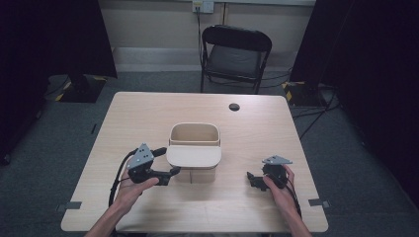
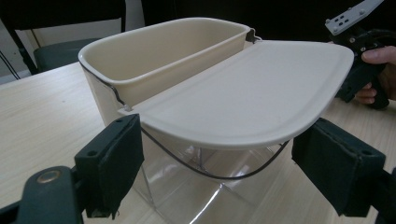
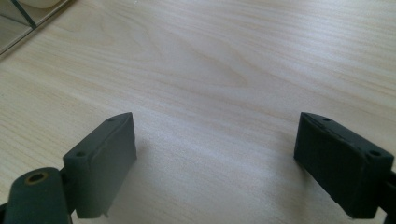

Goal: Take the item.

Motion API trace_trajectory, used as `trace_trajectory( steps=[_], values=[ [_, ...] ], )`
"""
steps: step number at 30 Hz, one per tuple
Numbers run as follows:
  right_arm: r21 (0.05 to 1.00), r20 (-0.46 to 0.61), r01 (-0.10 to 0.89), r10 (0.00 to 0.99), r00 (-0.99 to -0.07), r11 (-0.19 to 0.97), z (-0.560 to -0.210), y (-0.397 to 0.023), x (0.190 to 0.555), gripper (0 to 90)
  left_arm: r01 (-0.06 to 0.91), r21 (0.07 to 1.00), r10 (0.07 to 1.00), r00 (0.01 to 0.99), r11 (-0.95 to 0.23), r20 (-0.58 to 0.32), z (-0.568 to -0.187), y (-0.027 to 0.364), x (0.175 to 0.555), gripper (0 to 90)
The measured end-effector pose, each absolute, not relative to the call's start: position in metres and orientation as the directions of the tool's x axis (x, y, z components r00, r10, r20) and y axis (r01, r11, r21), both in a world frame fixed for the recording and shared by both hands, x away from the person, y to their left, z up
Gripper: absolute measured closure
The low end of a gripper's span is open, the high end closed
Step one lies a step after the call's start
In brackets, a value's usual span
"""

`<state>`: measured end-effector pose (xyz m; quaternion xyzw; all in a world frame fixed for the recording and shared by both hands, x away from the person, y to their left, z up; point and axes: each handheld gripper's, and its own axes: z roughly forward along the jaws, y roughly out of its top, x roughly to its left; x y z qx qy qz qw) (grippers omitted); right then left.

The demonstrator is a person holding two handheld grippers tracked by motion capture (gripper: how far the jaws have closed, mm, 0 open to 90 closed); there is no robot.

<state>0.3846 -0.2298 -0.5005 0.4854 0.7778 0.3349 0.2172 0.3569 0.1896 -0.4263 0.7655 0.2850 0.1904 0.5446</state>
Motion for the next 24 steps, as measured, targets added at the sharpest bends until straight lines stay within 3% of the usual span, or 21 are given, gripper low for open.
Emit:
trace_trajectory(
  steps=[24],
  values=[
    [0.732,-0.013,0.61,0.901,-0.434,0.305,-0.5005,-0.2298,0.3846,12.3,0.224,0.949,0.639,0.769,-0.223,-0.031,-0.4215,0.1885,0.3603,16.1]
  ],
)
